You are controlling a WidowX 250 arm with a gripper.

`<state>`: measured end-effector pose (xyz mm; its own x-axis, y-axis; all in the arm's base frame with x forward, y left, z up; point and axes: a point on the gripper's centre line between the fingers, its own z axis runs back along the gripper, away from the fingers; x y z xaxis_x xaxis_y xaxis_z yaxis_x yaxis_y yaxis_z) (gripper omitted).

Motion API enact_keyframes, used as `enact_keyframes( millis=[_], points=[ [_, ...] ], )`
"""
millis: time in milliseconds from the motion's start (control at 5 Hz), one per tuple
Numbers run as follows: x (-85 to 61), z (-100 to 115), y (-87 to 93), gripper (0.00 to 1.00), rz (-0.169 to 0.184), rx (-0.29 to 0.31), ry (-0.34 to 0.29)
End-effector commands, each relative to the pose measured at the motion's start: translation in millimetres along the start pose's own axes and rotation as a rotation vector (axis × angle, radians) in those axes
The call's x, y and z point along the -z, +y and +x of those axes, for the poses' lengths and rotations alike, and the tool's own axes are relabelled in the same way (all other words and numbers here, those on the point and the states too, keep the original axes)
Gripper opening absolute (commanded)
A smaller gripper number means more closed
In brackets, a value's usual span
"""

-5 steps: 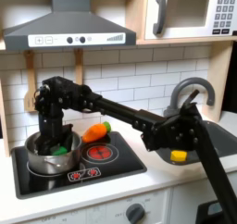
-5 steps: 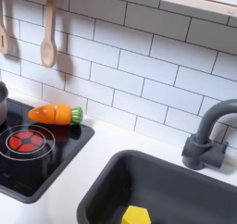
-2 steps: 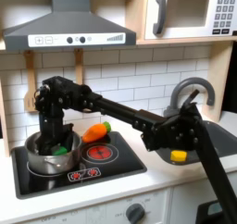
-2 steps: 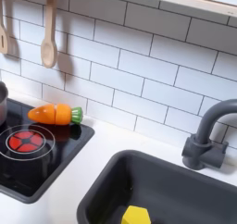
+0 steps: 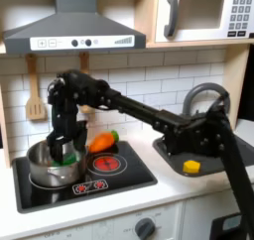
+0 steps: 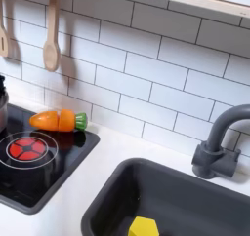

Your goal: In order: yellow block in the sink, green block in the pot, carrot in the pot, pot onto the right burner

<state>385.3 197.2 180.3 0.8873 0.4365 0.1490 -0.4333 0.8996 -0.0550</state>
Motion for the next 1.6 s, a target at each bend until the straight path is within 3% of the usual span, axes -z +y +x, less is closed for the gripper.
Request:
enact_keyframes(
  millis=[0,400,600,800,1000,1400],
  points=[
    [-9.0,-0.7,-2.6,1.00,-0.008,-0.001,-0.025],
    [-27.8,-3.0,-6.7,1.00,-0.011,0.008,-0.071],
    [-24.6,-9.0,-13.5,1.00,-0.009,0.053,-0.054],
    [-30.9,-15.9,-26.2,1.00,0.001,0.134,-0.056],
    [-21.3,-24.9,-39.8,1.00,-0.021,0.162,-0.028],
    [-21.6,-33.4,-51.2,1.00,-0.020,0.204,-0.029]
  ],
)
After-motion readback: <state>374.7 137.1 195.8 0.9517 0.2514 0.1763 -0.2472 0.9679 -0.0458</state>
